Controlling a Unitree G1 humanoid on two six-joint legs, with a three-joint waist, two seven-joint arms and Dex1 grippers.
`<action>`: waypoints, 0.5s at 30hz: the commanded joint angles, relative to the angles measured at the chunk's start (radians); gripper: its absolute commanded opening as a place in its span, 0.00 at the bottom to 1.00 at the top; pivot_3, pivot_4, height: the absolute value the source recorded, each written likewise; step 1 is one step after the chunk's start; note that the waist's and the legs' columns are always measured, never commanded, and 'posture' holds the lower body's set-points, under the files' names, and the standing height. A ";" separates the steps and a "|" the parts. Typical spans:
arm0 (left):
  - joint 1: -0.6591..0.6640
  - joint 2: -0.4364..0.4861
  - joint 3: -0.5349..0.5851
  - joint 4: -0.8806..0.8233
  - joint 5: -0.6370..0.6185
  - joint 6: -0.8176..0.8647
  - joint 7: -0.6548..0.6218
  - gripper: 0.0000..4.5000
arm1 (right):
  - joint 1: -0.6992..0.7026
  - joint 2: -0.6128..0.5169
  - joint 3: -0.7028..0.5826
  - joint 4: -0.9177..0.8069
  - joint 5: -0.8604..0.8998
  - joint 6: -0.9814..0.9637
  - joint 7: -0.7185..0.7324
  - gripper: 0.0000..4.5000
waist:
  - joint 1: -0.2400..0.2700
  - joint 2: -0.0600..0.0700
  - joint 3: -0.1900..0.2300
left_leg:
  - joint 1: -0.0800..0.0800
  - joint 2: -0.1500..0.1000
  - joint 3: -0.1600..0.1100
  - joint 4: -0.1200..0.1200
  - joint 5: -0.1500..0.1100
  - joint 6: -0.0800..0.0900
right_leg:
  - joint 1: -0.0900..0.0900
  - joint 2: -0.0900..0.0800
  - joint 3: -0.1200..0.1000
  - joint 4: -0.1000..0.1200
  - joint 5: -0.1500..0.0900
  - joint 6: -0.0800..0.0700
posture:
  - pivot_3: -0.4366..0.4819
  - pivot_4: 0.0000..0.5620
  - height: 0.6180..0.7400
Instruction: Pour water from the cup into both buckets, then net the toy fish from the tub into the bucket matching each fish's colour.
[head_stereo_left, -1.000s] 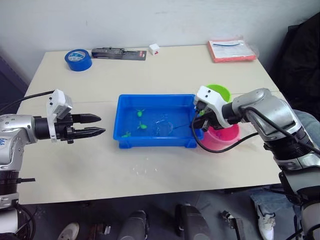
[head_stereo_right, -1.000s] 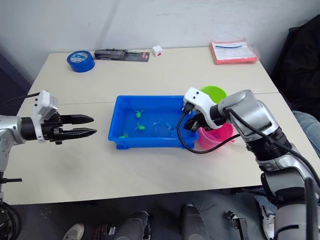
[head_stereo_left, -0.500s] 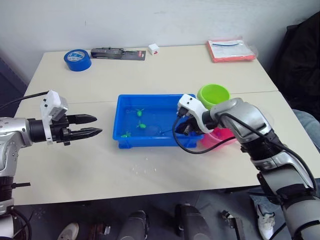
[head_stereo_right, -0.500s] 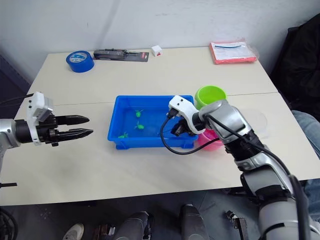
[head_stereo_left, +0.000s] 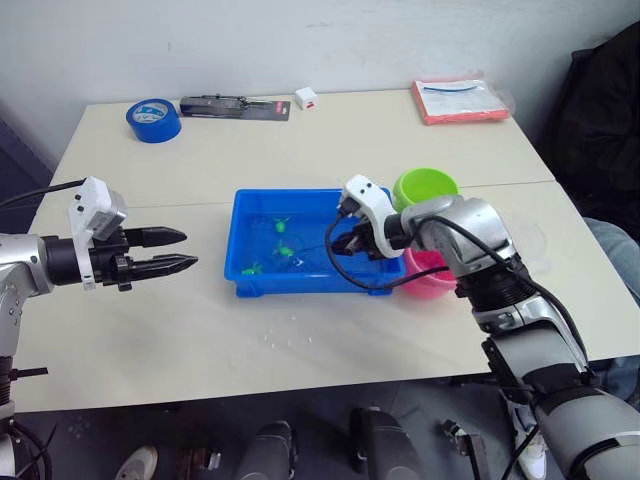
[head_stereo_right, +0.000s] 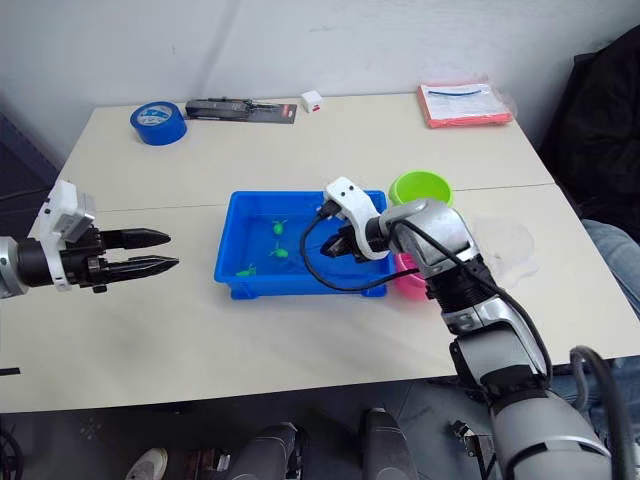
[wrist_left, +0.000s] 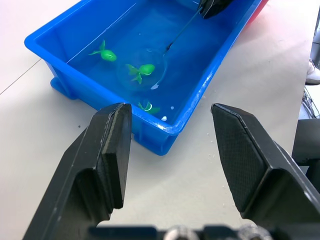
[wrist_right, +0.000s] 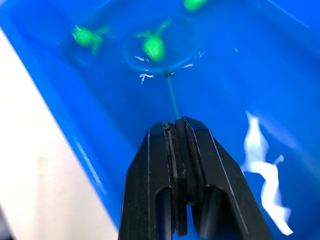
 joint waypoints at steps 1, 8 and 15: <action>-0.029 0.018 0.010 -0.003 -0.014 -0.008 -0.004 0.62 | -0.034 -0.011 -0.047 -0.076 0.046 0.045 0.000 0.18 | 0.000 0.000 0.000 | 0.000 0.000 0.000 0.000 0.000 0.000 | 0.000 0.000 0.000 0.000 0.000 0.000 | 0.48 0.27 0.98; -0.092 -0.007 -0.032 0.036 -0.009 -0.025 -0.012 0.62 | 0.010 -0.081 -0.123 -0.242 0.139 0.171 -0.014 0.18 | 0.003 0.000 0.000 | 0.000 0.000 -0.001 0.000 0.000 0.000 | 0.000 0.000 0.000 0.000 0.000 0.000 | 0.48 0.27 0.98; -0.149 -0.039 -0.088 0.075 -0.001 -0.058 -0.025 0.62 | 0.058 -0.106 -0.183 -0.323 0.175 0.181 -0.071 0.18 | 0.001 0.000 0.000 | 0.000 0.000 0.000 -0.001 0.000 0.000 | -0.001 0.000 0.001 0.000 0.000 0.000 | 0.48 0.27 0.98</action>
